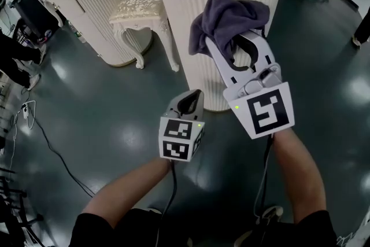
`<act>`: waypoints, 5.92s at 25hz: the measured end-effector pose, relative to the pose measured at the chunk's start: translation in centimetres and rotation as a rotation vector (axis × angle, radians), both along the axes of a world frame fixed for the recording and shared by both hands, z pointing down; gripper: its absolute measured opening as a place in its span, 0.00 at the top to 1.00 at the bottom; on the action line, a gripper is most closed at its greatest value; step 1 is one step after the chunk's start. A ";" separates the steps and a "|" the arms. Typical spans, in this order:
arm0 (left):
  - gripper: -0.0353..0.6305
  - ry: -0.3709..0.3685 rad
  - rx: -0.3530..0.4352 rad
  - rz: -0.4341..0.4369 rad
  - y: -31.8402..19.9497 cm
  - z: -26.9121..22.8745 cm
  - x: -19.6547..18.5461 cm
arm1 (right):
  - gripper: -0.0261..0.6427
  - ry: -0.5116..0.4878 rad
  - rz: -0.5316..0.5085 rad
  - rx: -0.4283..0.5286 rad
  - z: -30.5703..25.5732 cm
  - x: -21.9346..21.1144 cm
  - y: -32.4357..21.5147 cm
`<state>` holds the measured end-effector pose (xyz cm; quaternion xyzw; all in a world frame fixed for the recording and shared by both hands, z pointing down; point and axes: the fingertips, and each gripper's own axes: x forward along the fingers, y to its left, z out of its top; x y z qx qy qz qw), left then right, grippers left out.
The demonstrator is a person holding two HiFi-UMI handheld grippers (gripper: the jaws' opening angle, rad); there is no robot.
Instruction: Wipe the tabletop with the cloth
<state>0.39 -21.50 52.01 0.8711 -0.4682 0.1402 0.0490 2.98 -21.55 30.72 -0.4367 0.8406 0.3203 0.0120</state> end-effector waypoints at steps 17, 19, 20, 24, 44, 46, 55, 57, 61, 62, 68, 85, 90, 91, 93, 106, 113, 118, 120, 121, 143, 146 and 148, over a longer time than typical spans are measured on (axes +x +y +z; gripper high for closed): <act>0.94 -0.001 0.074 -0.031 0.3 2.5 -2.7 | 0.83 -0.115 0.051 -0.151 11.5 -0.2 -0.6; 0.94 -0.002 0.083 -0.032 0.3 2.9 -2.8 | 0.83 -0.120 0.065 -0.173 12.9 -0.2 -0.8; 0.94 -0.006 0.085 -0.032 0.4 3.2 -2.8 | 0.83 -0.119 0.072 -0.182 13.7 -0.2 -0.8; 0.94 -0.038 0.049 -0.026 1.2 5.4 -3.2 | 0.83 -0.070 0.098 -0.206 17.1 -0.5 -1.0; 0.94 -0.092 -0.102 -0.005 2.3 14.1 -6.1 | 0.83 0.048 0.203 -0.589 36.0 -1.8 -2.6; 0.94 -0.110 -0.134 0.000 2.6 15.4 -6.2 | 0.83 0.046 0.213 -0.635 37.4 -1.8 -2.6; 0.94 -0.124 -0.191 0.046 3.8 17.0 -5.8 | 0.83 0.103 0.245 -0.745 42.4 -2.2 -2.7; 0.94 -0.127 -0.203 0.041 3.8 17.4 -6.1 | 0.83 0.120 0.248 -0.770 43.5 -2.2 -2.7; 0.94 -0.125 -0.220 0.032 3.4 18.4 -6.9 | 0.83 0.110 0.254 -0.793 44.4 -2.4 -3.2; 0.94 -0.122 -0.224 0.028 3.4 18.6 -7.1 | 0.83 0.104 0.256 -0.803 44.5 -2.5 -3.2; 0.94 -0.086 -0.202 0.015 2.9 17.5 -7.2 | 0.84 0.110 0.227 -0.815 43.1 -3.0 -2.9; 0.94 -0.044 -0.079 -0.043 1.0 11.9 -9.1 | 0.85 0.031 0.146 -0.609 29.7 -5.6 -4.1; 0.94 -0.001 -0.034 -0.062 -0.2 9.2 -9.4 | 0.85 0.010 0.134 -0.545 24.8 -5.8 -4.6; 0.94 0.009 -0.027 -0.063 -0.1 8.7 -9.4 | 0.85 -0.004 0.136 -0.532 23.7 -5.9 -4.5; 0.94 0.016 -0.008 -0.057 0.0 7.9 -9.3 | 0.85 -0.037 0.136 -0.509 21.5 -6.0 -4.4; 0.94 0.101 0.217 -0.035 -1.1 -1.2 -8.8 | 0.85 -0.099 0.141 -0.316 6.0 -6.1 -4.5; 0.94 0.077 0.244 -0.014 -1.3 -3.4 -8.1 | 0.85 -0.131 0.184 -0.311 -1.1 -6.0 -4.3; 0.94 0.072 0.267 0.037 -1.2 -3.8 -6.4 | 0.85 -0.115 0.205 -0.271 -5.9 -6.0 -4.6; 0.94 0.078 0.279 0.043 -1.2 -4.5 -6.2 | 0.85 -0.101 0.214 -0.266 -7.3 -6.3 -4.7; 0.94 0.085 0.285 0.042 -1.3 -5.0 -6.3 | 0.85 -0.096 0.220 -0.260 -7.9 -6.4 -4.8; 0.94 0.134 0.273 -0.076 -3.6 -5.3 -11.6 | 0.85 -0.172 0.290 -0.307 -5.7 -8.9 -6.5; 0.94 0.113 0.253 -0.073 -3.6 -3.8 -11.8 | 0.85 -0.173 0.292 -0.349 -3.5 -9.6 -7.1; 0.94 0.107 0.244 -0.073 -3.6 -3.0 -12.1 | 0.85 -0.166 0.301 -0.355 -2.3 -9.8 -7.3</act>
